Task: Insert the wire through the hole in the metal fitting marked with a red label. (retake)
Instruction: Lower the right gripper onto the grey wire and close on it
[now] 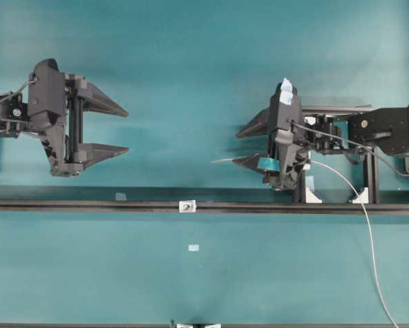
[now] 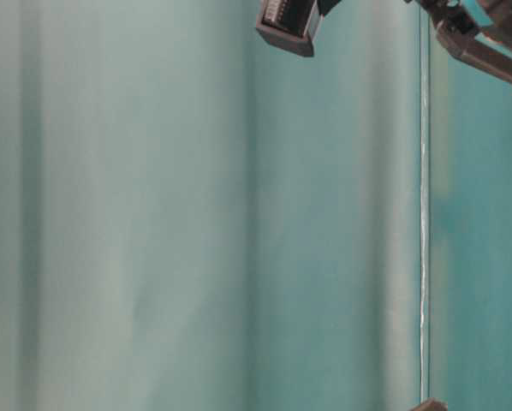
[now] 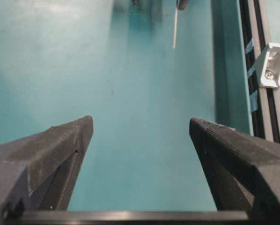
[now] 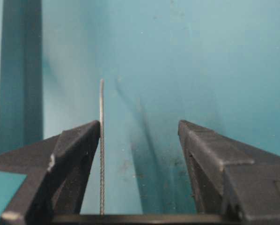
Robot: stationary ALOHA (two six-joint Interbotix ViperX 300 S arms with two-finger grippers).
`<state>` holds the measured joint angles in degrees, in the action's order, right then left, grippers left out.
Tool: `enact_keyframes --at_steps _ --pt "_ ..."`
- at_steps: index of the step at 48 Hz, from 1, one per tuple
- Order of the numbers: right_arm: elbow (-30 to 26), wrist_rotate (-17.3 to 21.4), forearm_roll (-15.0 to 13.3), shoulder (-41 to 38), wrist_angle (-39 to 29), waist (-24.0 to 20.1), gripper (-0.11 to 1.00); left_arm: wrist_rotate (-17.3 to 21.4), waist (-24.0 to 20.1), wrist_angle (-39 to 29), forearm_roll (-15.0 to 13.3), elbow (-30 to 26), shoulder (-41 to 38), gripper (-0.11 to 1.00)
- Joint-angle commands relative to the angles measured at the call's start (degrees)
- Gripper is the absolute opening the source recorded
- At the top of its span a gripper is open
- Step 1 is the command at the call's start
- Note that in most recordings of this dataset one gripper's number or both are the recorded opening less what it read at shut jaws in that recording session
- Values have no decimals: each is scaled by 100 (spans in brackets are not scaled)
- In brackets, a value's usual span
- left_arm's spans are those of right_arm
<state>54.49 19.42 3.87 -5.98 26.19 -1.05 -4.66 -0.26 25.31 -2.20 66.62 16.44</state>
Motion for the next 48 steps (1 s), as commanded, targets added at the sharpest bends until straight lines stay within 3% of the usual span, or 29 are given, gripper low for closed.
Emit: enact_keyframes --at_steps 1,11,20,24,48 --pt "-70 -9 18 53 53 18 72 18 -9 62 -9 -44 44 66" --pt "-35 -18 18 53 44 18 56 18 -9 62 -9 -53 44 66" --pt "-44 -53 18 53 44 62 16 18 -9 62 -9 -53 44 66" --pt "-53 -70 -9 53 53 70 4 18 -9 62 -9 -53 35 66" --pt "-97 -70 -26 211 -18 70 3 18 -9 114 -9 -62 70 66"
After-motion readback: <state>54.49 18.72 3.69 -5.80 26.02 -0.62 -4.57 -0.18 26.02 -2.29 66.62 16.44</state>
